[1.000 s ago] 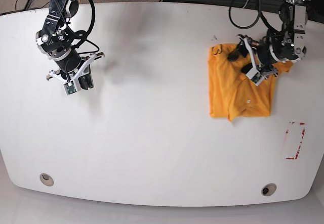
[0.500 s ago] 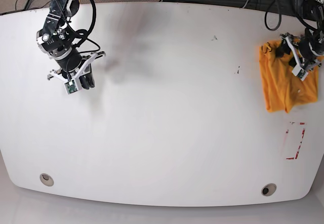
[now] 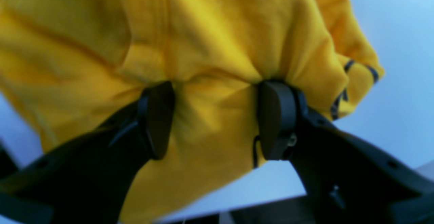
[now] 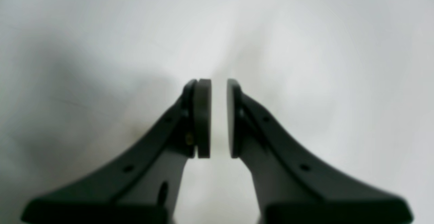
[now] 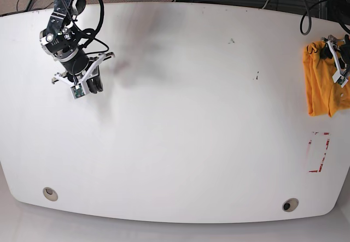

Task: Layout the t-shirt on the table in an organized manner, then fold the t-shirt properly
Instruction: 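Drag the folded shirt with the left gripper to the table's edge, then release the shirt with the left gripper and lift both grippers away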

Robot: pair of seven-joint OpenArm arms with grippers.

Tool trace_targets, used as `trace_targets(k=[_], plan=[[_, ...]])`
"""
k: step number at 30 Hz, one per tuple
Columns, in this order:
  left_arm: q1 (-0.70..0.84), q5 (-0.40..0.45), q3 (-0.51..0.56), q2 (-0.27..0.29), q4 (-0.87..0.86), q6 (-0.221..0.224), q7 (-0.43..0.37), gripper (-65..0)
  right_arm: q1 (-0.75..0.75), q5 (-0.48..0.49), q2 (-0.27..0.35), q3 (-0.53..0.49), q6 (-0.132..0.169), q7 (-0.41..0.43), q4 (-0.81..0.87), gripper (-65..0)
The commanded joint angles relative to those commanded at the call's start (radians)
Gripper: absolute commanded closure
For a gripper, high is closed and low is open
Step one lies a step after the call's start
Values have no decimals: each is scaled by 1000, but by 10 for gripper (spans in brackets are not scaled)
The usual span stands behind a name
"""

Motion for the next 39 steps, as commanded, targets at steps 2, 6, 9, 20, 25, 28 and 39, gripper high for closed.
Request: trace_targets(k=[2, 6, 9, 20, 25, 28, 39], plan=[[-25, -2, 0, -8, 0, 0, 3, -365, 0, 0, 0, -2, 0, 0, 0, -75], [-74, -3, 0, -21, 11, 0, 49, -365, 0, 0, 0, -2, 0, -3, 12, -75], [-95, -3, 0, -20, 74, 0, 97, -365, -2, -3, -15, -3, 0, -5, 28, -75], [-101, 57, 5, 110, 440, 0, 153, -365, 31, -12, -28, -3, 0, 0, 29, -75], [-103, 173, 6, 279, 563, 0, 52, -365, 40, -35, -28, -3, 0, 18, 21, -75], [-109, 261, 6, 405, 585, 0, -60, -365, 60, -115, -38, -3, 0, 87, -5, -75], [-38, 384, 3, 729, 577, 249, -506, -365, 64, -304, -100, 6, 0, 390, -115, -75]])
